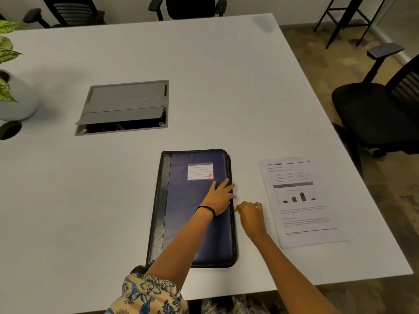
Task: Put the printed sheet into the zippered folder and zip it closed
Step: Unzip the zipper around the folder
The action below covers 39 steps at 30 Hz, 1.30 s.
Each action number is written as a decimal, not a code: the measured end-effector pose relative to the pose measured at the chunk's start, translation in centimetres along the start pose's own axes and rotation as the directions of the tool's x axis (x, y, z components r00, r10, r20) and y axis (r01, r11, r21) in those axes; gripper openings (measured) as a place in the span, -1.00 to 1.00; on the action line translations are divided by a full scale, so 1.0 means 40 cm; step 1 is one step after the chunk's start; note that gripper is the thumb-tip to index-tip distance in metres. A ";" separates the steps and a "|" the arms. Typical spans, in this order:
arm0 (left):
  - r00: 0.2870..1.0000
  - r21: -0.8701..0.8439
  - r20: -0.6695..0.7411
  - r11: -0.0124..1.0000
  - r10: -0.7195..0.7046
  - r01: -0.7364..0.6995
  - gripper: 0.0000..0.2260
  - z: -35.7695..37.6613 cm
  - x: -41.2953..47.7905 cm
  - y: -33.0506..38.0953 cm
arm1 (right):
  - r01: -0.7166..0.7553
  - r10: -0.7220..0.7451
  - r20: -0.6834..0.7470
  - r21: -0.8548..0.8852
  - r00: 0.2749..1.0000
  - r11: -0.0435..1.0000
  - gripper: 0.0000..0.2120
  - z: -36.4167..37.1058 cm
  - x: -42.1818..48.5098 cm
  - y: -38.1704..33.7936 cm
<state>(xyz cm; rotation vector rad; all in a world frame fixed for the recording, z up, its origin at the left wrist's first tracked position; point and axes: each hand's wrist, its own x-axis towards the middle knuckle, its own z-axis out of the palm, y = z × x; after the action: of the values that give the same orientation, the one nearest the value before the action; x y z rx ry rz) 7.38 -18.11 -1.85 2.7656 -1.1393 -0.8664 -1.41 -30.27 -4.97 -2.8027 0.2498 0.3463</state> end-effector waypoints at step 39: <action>0.991 0.266 0.051 0.954 0.127 -0.136 -0.71 -0.098 0.098 -0.037 | 0.332 -0.307 0.142 -0.211 0.941 0.920 -0.82 -0.068 0.093 0.046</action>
<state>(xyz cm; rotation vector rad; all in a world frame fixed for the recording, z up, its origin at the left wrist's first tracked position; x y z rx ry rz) 12.57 -20.33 -0.79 2.8460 -1.5349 -0.8001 2.32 -33.35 -3.93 -2.9711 -0.2920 0.4701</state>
